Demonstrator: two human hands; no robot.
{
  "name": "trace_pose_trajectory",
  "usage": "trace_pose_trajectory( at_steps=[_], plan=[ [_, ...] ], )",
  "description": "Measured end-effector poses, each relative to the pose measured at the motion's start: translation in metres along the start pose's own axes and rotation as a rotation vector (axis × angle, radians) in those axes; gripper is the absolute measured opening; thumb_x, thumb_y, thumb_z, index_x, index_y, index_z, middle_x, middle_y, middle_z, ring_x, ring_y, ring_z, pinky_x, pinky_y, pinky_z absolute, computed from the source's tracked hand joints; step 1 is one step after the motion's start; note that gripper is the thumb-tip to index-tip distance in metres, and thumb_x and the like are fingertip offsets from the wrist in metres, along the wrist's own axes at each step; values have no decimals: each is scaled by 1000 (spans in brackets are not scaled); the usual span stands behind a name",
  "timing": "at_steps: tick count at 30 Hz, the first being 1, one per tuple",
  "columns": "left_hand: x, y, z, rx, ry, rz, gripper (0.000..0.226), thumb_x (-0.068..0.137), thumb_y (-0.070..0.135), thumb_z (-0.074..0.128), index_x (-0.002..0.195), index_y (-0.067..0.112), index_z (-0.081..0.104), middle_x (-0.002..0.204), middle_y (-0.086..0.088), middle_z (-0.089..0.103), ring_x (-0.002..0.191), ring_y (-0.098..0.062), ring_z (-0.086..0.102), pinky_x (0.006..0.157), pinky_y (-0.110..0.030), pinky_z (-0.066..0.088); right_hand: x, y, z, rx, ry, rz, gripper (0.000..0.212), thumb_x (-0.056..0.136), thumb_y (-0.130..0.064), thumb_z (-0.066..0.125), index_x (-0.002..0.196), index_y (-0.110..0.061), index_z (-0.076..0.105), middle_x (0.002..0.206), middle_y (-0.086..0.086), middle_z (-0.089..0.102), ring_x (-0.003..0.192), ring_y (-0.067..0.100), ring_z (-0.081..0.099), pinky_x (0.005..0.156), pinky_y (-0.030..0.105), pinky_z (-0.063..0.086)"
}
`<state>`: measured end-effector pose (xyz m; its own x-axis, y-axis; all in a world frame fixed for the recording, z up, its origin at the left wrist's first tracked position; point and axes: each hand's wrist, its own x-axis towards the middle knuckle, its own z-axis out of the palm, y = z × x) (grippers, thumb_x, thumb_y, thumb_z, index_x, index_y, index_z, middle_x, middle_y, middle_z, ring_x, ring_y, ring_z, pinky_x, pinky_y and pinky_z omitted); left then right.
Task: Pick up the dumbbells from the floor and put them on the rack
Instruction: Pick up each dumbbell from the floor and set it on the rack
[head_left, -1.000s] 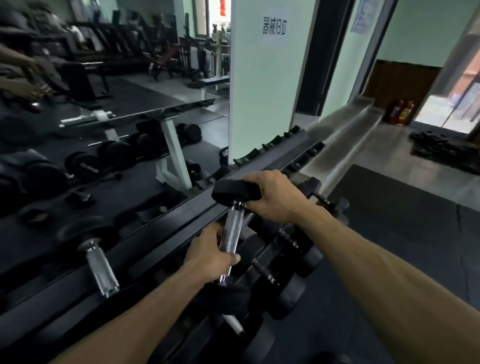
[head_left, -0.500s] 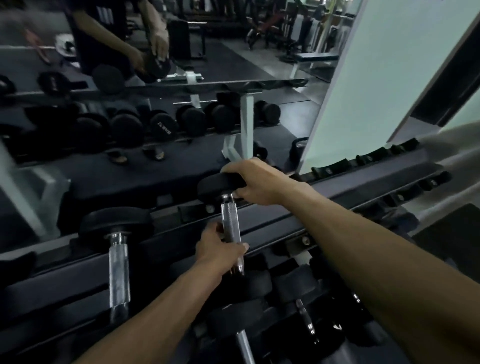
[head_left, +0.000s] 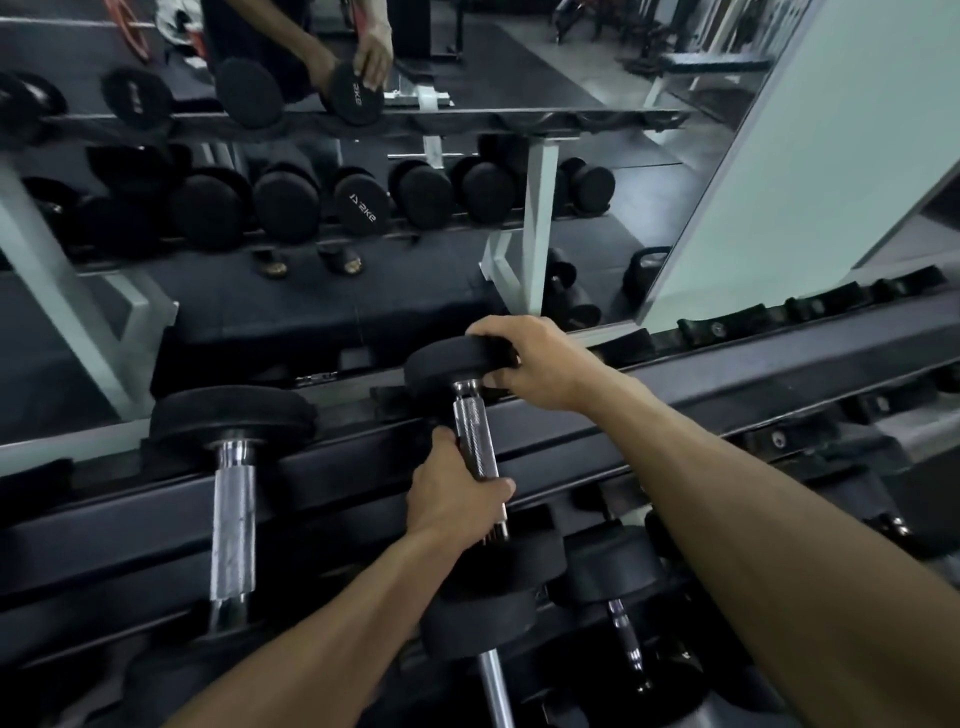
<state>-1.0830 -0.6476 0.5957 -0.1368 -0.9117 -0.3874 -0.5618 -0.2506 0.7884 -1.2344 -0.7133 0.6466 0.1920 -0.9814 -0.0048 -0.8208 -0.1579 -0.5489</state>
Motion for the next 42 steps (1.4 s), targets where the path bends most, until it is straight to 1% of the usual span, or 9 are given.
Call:
trace_pose_trajectory(
  at_steps=[4,8,11,13,16,20,24,31,42],
  plan=[
    [-1,-1,-5,-15,-12,20,48,76,24,81,110,18,47,88,11,59,74,-3,59,70,-24,49,-1,-5,2,-15,2,41,43,78,-10,68,118,-24,60,105,-4,65,100,17,60,89,32,48],
    [-5,-4,-10,6,-6,33,61,74,26,82,123,13,49,103,8,61,80,-4,56,64,-15,42,-7,-16,1,-95,-7,106,52,84,-16,65,133,-23,51,115,2,56,111,23,54,95,32,43],
    [-9,-4,-19,57,6,64,63,76,26,80,128,14,47,107,8,55,72,2,50,57,-10,35,-18,-25,-5,-130,-10,156,59,86,-23,65,142,-24,43,124,3,50,112,24,53,97,32,43],
    [-14,-6,-27,105,8,98,60,78,29,77,129,15,49,109,5,58,78,0,53,62,-14,38,-28,-32,-10,-169,-6,190,61,88,-27,63,144,-23,39,131,4,47,110,25,56,96,36,46],
    [-26,-11,-41,221,32,183,49,83,35,71,125,17,54,118,-1,61,100,-12,57,80,-24,43,-44,-47,-15,-204,32,233,61,88,-27,60,145,-21,38,130,7,48,111,28,57,94,40,47],
    [-48,-20,-63,387,-22,315,48,87,42,64,128,21,53,120,2,59,105,-14,59,86,-29,49,-74,-76,-12,-224,63,305,55,89,-26,56,142,-25,38,131,8,49,120,30,52,99,42,45],
    [-75,-28,-85,533,-115,493,53,89,47,59,134,23,46,126,2,56,112,-16,58,89,-33,50,-119,-108,-3,-249,44,444,59,92,-31,56,146,-22,35,143,9,43,128,30,46,104,41,42],
    [-138,-30,-101,683,-319,837,48,90,48,55,129,22,46,121,0,55,113,-19,55,86,-35,50,-229,-162,15,-213,82,700,62,91,-36,59,146,-17,37,137,11,46,127,30,47,104,38,40],
    [-274,-72,-7,864,-709,1200,47,90,47,55,129,21,46,123,2,52,117,-20,51,88,-36,47,-461,-197,81,-95,224,1142,62,91,-37,59,146,-21,36,137,8,46,123,30,52,101,42,44]
  ],
)
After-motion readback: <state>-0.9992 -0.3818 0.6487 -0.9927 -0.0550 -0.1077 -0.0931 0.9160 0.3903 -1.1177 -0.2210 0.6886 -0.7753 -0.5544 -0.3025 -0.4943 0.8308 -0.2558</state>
